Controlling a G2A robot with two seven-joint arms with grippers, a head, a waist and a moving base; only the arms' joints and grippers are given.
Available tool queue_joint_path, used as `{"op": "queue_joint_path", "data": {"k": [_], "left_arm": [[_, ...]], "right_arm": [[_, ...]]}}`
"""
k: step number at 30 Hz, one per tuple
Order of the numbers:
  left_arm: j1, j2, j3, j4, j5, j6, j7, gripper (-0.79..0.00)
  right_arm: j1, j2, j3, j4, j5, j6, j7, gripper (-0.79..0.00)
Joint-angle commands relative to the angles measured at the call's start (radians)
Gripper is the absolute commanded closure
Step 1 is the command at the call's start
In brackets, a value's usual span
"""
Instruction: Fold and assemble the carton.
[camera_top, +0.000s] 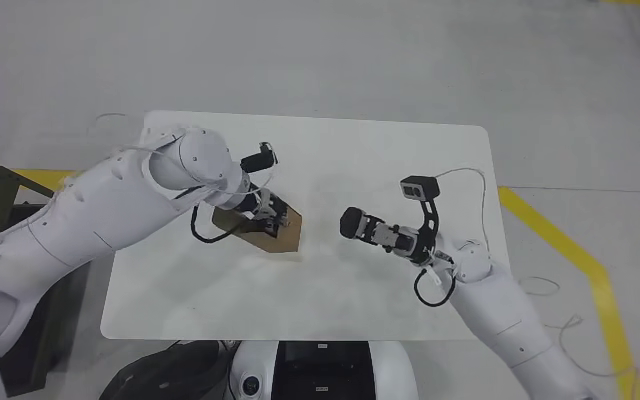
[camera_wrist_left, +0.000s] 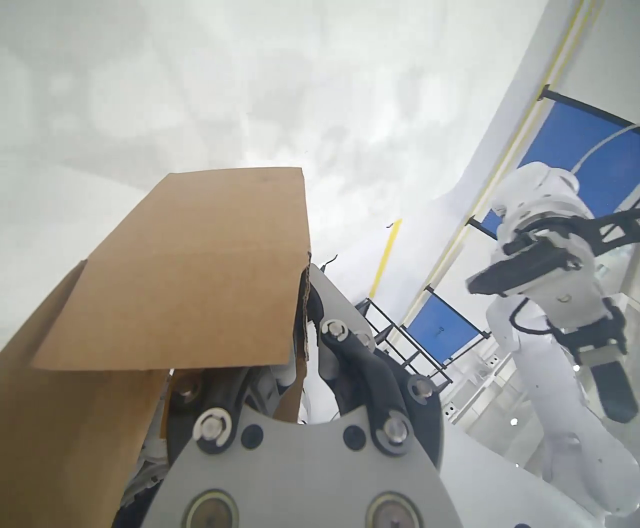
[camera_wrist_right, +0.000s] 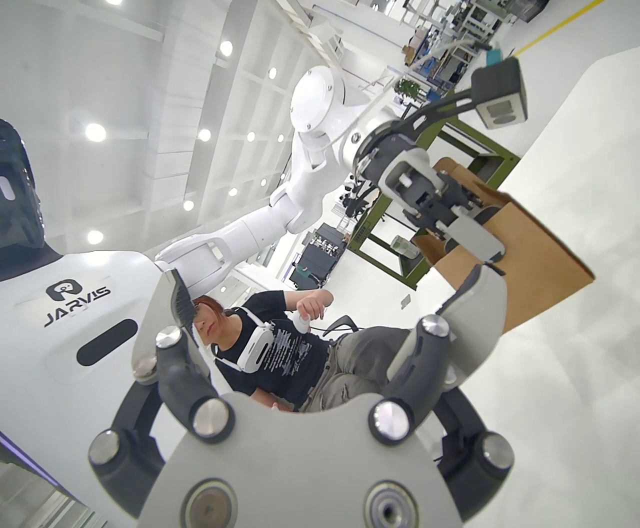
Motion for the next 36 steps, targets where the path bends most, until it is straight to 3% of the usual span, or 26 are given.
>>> {"op": "queue_joint_path", "data": {"k": [1,7,19,28,29,32,33,36], "left_arm": [[-0.010,-0.013,0.013,-0.003,0.038,0.050,-0.021,0.000],[-0.046,-0.055,0.078,0.011,0.089,0.099,0.002,0.000],[0.013,-0.165,0.078,0.057,0.309,0.205,0.107,0.000],[0.009,-0.277,0.078,0.143,0.430,0.107,0.009,0.000],[0.010,-0.290,0.078,0.157,0.440,0.094,-0.003,-0.031],[0.009,-0.332,0.078,0.201,0.481,0.053,-0.045,-0.320],[0.009,-0.347,0.078,0.215,0.492,0.039,-0.059,-0.372],[0.006,-0.390,0.078,0.258,0.521,0.009,-0.089,-0.714]], "right_arm": [[-0.005,0.004,0.017,0.002,0.003,-0.010,-0.010,-0.785],[-0.026,0.015,0.065,0.009,0.005,-0.037,-0.037,-0.785],[-0.051,0.021,0.089,0.004,-0.017,-0.044,-0.044,-0.785],[-0.065,0.021,0.096,0.006,-0.009,-0.043,-0.043,-0.785],[-0.066,0.020,0.096,0.007,-0.009,-0.042,-0.042,-0.785],[-0.068,0.020,0.098,0.008,-0.007,-0.040,-0.040,-0.785],[-0.068,0.020,0.099,0.008,-0.005,-0.040,-0.040,-0.785],[-0.070,0.019,0.102,0.011,0.001,-0.040,-0.040,-0.785]]}}
